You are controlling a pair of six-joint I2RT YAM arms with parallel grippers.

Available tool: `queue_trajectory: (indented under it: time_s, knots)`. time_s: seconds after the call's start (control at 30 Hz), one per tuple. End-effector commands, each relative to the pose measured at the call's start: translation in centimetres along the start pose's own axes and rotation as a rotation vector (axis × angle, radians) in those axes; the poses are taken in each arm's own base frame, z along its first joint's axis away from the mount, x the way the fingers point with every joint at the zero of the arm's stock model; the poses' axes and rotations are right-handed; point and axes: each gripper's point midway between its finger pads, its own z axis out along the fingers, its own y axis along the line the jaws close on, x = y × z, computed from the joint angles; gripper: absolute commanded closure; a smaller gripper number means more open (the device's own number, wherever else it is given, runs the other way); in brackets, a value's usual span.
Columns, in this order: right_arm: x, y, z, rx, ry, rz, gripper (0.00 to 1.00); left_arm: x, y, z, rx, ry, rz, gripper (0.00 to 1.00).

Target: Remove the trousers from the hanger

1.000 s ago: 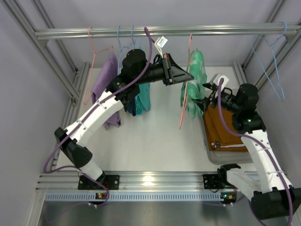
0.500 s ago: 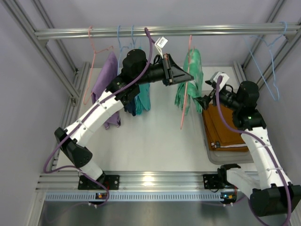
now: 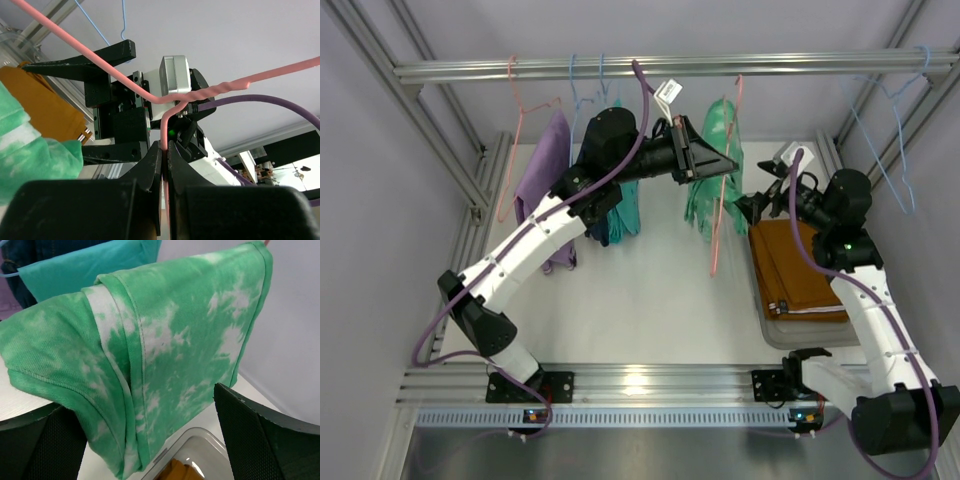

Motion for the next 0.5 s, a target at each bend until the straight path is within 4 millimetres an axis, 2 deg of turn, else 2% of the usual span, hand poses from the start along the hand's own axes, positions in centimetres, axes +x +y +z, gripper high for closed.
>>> queue_trajectory:
  time_s: [0.0,0.33,0.47]
  knots:
    - [-2.8,0.6,0.2,-0.06,-0.106,-0.086,0.05,-2.0,-8.6,-1.4,0.254,-0.066,0.14,1.0]
    - [-2.3,2.6,1.5,-0.081,-0.111,-0.121,0.02,-2.6,-9.4,-1.3,0.274,-0.087,0.126,1.0]
    - [-1.2,2.7,2.0,0.011,-0.092,-0.156,0.02,-3.1,-9.7,-1.2,0.272,-0.108,0.119,1.0]
